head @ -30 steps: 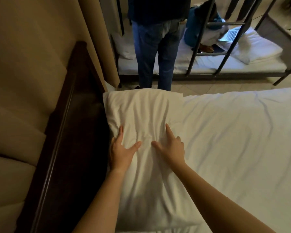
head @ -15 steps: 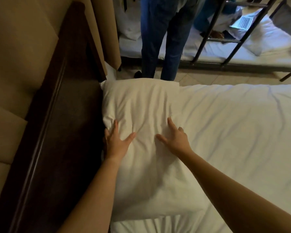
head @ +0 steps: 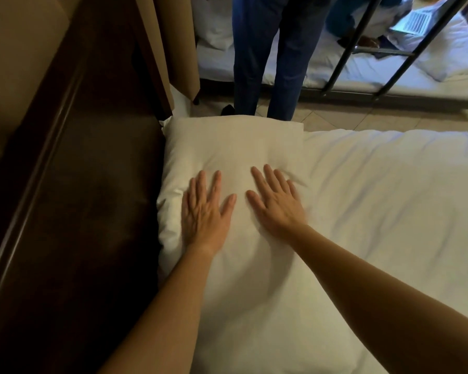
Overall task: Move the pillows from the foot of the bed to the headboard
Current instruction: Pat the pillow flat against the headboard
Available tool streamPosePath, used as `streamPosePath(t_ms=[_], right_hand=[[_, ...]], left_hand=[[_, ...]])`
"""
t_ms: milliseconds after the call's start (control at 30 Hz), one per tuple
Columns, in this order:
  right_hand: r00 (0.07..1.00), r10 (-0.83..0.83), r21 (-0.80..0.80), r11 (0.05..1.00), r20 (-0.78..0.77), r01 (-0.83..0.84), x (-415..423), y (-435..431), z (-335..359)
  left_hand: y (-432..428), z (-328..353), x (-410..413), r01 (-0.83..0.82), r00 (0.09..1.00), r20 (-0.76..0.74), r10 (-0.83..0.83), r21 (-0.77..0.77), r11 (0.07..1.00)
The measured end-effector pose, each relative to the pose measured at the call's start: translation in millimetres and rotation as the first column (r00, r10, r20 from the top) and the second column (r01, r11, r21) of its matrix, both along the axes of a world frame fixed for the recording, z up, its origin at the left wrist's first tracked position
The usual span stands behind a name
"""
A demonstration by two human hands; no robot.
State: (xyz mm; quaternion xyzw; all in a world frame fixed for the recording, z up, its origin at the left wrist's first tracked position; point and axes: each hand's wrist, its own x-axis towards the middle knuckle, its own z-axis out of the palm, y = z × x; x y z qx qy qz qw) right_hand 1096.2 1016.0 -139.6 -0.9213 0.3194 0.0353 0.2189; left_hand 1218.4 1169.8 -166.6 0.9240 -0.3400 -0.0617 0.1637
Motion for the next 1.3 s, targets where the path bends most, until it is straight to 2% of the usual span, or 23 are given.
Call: streamPosePath(t_ms=[167, 467, 567, 667, 733, 867, 1000, 1133, 1300], right_hand=[[1.000, -0.015, -0.049, 0.999, -0.019, 0.014, -14.0, -4.3, -28.1], [0.993, -0.113, -0.045, 0.993, -0.044, 0.111, -26.9, -10.5, -33.2], [0.989, -0.147, -0.054, 0.988, -0.027, 0.145, -29.1, -17.7, -23.4], [0.985, -0.163, -0.066, 0.984, 0.055, 0.166, -10.7, -30.8, -9.3], [0.985, -0.148, -0.068, 0.986, 0.086, 0.154, 14.7, -38.0, -1.5], [0.993, -0.082, -0.101, 0.991, 0.080, 0.090, 70.7, -38.4, 0.6], [0.997, -0.070, -0.043, 0.996, 0.041, 0.072, 64.0, -41.7, -15.7], [0.997, -0.067, -0.092, 0.993, 0.037, 0.070, 34.4, -37.8, -33.1], [0.986, -0.168, -0.032, 0.985, 0.026, 0.168, 21.1, -42.8, -35.5]], left_hand=[[12.2, -32.8, 3.3, 0.004, 0.998, 0.068, -0.002, -0.022, 1.000], [14.0, -39.6, 4.8, 0.003, 0.999, 0.044, -0.001, -0.038, 0.999], [12.2, -26.3, 7.7, 0.006, 1.000, -0.008, -0.007, -0.075, 0.997], [-0.1, -3.8, 18.3, -0.061, 0.997, -0.053, 0.055, -0.120, 0.991], [-21.0, 13.3, 31.2, -0.070, 0.997, -0.033, 0.066, -0.119, 0.990], [-76.0, 35.2, 57.3, 0.054, 0.997, 0.067, -0.047, -0.101, 0.993], [-66.4, -1.4, 75.2, 0.014, 0.999, -0.044, -0.015, -0.014, 1.000], [-34.7, -34.9, 77.8, 0.010, 1.000, -0.012, -0.010, -0.012, 1.000], [-35.0, -34.0, 78.9, 0.002, 1.000, -0.028, -0.003, -0.010, 1.000]])
